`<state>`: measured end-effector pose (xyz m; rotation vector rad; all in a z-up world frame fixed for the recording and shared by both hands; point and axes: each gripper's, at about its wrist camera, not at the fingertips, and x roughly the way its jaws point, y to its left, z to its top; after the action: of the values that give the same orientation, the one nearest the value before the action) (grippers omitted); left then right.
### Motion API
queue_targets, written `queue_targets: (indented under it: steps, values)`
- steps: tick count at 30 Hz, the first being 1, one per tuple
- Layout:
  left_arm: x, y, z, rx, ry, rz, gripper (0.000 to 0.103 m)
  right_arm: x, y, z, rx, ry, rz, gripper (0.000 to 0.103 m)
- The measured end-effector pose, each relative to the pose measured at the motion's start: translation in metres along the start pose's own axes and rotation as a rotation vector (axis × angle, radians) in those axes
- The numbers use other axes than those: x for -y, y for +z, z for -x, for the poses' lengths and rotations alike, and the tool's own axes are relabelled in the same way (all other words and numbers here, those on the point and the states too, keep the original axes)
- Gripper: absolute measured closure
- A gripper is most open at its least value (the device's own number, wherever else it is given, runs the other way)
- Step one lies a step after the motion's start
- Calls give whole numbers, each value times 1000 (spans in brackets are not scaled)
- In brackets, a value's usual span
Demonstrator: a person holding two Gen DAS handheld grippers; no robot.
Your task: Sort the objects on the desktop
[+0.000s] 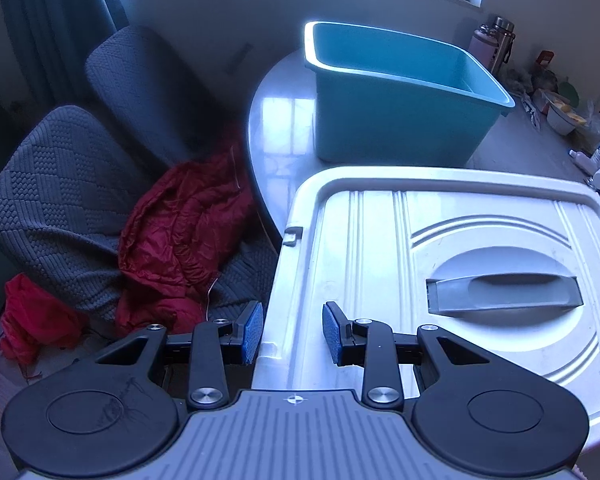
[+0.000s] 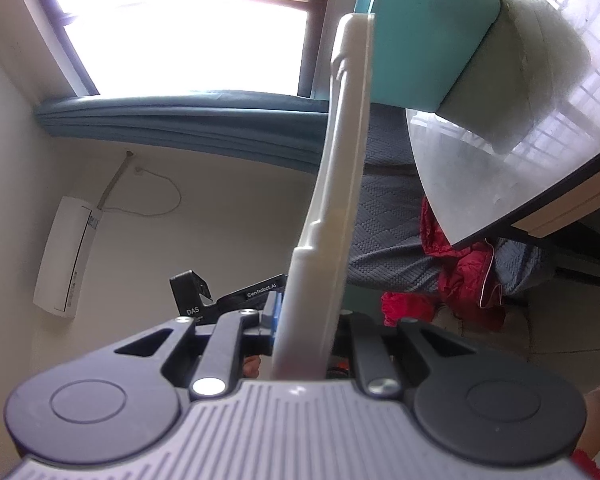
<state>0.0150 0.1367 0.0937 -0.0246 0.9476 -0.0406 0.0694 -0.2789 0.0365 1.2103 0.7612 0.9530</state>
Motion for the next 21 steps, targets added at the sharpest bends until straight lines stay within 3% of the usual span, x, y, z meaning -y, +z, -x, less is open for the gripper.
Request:
queue_targets:
  steps: [21]
  values:
    - [20,2,0,-2,1,-30,69,1,2,5,5,36,-5,87]
